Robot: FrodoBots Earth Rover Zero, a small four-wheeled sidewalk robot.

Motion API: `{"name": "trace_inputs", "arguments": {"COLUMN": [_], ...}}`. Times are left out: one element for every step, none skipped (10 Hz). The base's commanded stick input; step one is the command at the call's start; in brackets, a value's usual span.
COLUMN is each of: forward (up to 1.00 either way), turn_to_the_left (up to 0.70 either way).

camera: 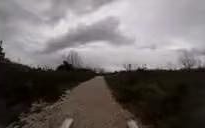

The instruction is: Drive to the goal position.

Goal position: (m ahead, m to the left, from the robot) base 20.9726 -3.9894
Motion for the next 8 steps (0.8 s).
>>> {"name": "trace_inputs", "arguments": {"forward": [0.70,0.70,0.70,0.70,0.70,0.70,0.70,0.70], "turn_to_the_left": [0.00,0.00,0.00,0.00,0.00,0.00,0.00,0.00]}}
